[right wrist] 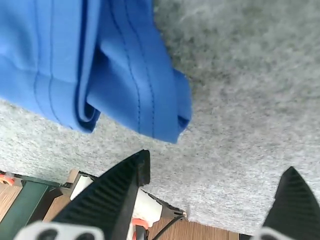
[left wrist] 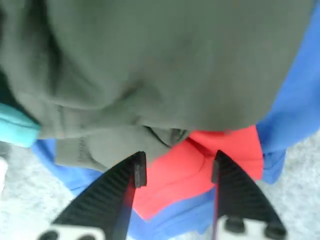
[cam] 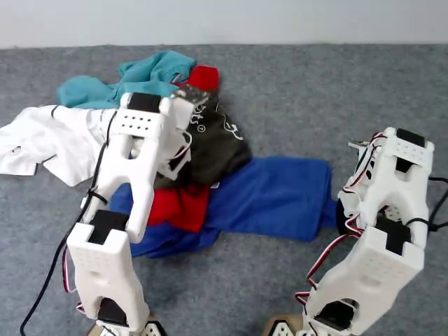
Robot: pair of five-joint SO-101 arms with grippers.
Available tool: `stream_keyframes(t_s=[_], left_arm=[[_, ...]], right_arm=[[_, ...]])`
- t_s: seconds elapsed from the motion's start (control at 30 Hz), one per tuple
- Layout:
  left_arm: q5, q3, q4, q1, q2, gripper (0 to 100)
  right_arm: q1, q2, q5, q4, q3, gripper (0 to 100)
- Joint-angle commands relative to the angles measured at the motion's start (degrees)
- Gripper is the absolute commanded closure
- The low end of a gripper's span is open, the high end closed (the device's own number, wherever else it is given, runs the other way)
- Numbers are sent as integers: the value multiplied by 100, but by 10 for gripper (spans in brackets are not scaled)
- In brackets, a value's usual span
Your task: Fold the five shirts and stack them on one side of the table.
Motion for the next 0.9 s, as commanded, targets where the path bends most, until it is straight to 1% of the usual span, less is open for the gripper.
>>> stream_keyframes(t_s=[0.0, 0.07, 0.13, 0.2, 0.37, 0.57, 0.73, 0.87], left_arm=[[-79, -268, 9, -9, -35, 783], [70, -268, 185, -9, -35, 783], [369, -251, 193, -9, -35, 783], [492, -171, 176, -9, -26, 783], [475, 198, 167, 123, -26, 783], [475, 312, 176, 422, -26, 783], [422, 734, 176, 246, -26, 783], [158, 1182, 62, 0, -26, 783]], right_arm=[[-22, -356, 53, 22, -9, 604], [-31, -356, 53, -57, 114, 604], [-31, -356, 53, -321, 413, 604], [-31, -356, 53, -637, 809, 604], [-31, -356, 53, -1191, 1591, 604], [-31, -409, 53, -1200, 1670, 604], [-22, -391, 53, -1191, 1670, 604], [-22, -382, 53, -1191, 1670, 604]])
